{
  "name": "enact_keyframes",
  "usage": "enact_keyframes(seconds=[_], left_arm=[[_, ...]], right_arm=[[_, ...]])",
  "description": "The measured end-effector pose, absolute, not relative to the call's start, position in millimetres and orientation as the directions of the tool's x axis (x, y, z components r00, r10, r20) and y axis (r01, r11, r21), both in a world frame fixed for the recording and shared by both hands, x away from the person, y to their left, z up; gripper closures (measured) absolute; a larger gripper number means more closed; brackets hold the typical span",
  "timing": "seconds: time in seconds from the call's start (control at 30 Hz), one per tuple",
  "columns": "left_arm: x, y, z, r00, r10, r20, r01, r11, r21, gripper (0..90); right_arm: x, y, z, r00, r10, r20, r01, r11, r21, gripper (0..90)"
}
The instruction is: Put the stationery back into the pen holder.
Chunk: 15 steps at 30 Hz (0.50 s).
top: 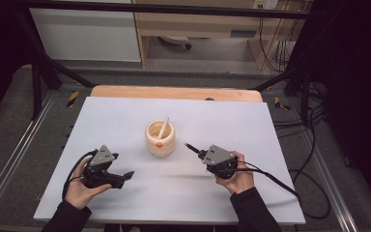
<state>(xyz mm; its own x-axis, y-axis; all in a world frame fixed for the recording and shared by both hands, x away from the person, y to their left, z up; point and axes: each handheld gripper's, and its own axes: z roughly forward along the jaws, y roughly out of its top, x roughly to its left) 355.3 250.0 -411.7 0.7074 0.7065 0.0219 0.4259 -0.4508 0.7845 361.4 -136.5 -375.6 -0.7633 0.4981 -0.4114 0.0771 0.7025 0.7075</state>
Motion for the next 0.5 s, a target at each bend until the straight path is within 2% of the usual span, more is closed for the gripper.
enact_keyframes(seconds=[0.23, 0.5], left_arm=[[351.8, 273.6, -424.2, 0.67, 0.742, 0.0, 0.447, -0.404, 0.798, 10.6], [349.7, 288.1, -428.7, 0.643, 0.766, -0.014, 0.451, -0.363, 0.815, 9.5]], right_arm=[[366.3, -136.4, -370.1, -0.757, 0.586, -0.29, 0.158, 0.594, 0.789, 80.0], [373.6, -133.7, -363.8, -0.739, 0.668, -0.09, 0.246, 0.392, 0.886, 80.0]])
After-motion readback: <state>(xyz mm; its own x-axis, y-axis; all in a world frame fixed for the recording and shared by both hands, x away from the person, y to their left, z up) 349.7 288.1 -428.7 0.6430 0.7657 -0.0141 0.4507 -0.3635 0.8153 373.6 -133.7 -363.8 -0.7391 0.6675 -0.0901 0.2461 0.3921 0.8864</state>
